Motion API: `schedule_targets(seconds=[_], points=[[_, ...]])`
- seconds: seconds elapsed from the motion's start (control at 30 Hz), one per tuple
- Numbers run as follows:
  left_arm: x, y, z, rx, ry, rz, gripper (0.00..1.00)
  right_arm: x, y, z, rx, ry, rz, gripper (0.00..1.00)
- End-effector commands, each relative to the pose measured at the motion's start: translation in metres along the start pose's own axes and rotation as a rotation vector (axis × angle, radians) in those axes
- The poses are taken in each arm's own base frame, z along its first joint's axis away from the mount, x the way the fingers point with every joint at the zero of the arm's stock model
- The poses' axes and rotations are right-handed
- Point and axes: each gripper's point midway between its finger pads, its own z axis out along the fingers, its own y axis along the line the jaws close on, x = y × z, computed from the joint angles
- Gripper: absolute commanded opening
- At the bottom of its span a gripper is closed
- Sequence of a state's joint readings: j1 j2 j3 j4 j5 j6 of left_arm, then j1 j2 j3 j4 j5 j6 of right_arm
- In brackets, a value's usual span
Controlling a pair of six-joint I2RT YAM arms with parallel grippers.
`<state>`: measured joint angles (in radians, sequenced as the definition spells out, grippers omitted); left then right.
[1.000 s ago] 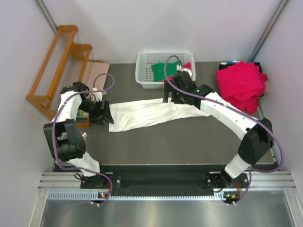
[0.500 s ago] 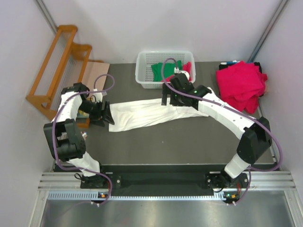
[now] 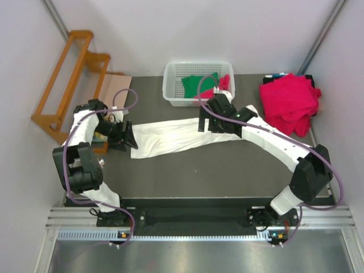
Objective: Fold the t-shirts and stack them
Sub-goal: Fold the tshirt
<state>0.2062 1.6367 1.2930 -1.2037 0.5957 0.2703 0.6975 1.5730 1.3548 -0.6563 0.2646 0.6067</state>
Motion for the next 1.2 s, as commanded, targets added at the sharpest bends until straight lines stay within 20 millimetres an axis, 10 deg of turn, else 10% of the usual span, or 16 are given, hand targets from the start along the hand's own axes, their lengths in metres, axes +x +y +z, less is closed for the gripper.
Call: schedule_targets(seconds=[0.0,0.33,1.17], points=[[-0.023,0.001,-0.025,-0.072,-0.121,0.069,0.74,-0.024,-0.017,-0.032,-0.007,-0.102,0.072,1.00],[-0.059,0.000,-0.092,-0.128,-0.371,0.075,0.82,-0.023,-0.046,-0.053,-0.030,-0.137,0.124,1.00],[-0.060,0.030,0.014,-0.027,-0.240,-0.012,0.89,0.018,-0.048,-0.082,-0.055,-0.101,0.157,1.00]])
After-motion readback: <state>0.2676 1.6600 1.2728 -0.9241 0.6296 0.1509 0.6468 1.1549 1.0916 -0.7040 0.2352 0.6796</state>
